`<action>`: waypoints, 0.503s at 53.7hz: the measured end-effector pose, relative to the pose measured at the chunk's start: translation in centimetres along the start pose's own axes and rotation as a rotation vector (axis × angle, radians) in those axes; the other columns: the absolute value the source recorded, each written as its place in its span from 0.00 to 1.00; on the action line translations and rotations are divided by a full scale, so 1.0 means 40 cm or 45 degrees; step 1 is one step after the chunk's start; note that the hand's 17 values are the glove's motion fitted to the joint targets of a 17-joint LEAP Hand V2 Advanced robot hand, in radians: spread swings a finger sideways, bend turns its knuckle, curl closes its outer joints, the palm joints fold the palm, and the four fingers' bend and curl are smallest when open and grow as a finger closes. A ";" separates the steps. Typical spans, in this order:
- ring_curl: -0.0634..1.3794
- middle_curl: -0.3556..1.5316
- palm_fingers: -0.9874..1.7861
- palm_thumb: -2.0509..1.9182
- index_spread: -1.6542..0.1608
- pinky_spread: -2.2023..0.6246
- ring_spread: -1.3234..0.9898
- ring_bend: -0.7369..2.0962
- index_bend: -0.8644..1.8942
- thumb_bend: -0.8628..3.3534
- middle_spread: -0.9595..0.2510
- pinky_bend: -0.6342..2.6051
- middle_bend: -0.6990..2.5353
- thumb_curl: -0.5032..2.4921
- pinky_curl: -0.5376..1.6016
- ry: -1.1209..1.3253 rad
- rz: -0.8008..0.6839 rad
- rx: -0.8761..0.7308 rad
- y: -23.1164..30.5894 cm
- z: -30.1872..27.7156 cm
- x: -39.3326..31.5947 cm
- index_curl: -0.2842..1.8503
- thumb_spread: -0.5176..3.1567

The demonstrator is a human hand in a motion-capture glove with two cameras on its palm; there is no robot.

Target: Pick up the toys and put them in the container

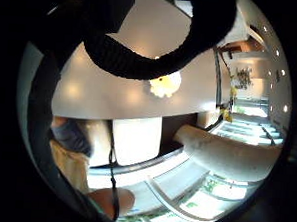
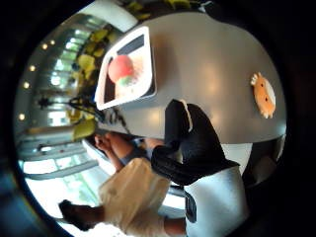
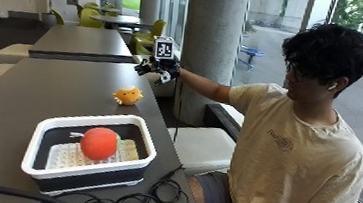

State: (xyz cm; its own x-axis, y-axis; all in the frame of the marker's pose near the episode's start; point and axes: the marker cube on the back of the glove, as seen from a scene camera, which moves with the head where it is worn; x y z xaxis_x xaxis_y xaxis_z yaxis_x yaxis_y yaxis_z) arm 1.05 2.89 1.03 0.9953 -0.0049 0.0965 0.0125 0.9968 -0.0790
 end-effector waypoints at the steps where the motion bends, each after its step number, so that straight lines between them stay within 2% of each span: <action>1: 0.30 0.36 0.33 0.54 0.75 0.78 0.56 0.33 0.38 0.20 0.78 0.48 0.26 0.27 0.41 0.004 -0.008 0.004 0.005 -0.002 0.005 0.30 0.53; 8: 0.30 0.35 0.33 0.54 0.75 0.78 0.56 0.33 0.38 0.20 0.78 0.47 0.26 0.27 0.41 0.006 0.010 0.000 0.010 -0.043 -0.147 0.31 0.53; 17: 0.29 0.35 0.33 0.54 0.75 0.78 0.56 0.32 0.38 0.20 0.78 0.47 0.27 0.27 0.41 0.009 -0.050 0.009 0.027 -0.034 -0.122 0.31 0.53; 27: 0.29 0.35 0.33 0.54 0.75 0.78 0.56 0.33 0.38 0.20 0.78 0.47 0.27 0.27 0.41 -0.052 0.010 0.008 0.023 -0.014 -0.130 0.31 0.54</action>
State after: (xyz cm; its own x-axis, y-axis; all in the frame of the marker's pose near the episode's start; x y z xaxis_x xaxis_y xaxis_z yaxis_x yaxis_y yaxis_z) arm -4.05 3.79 -0.10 0.9907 0.0061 0.1363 0.0040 0.9973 -0.0734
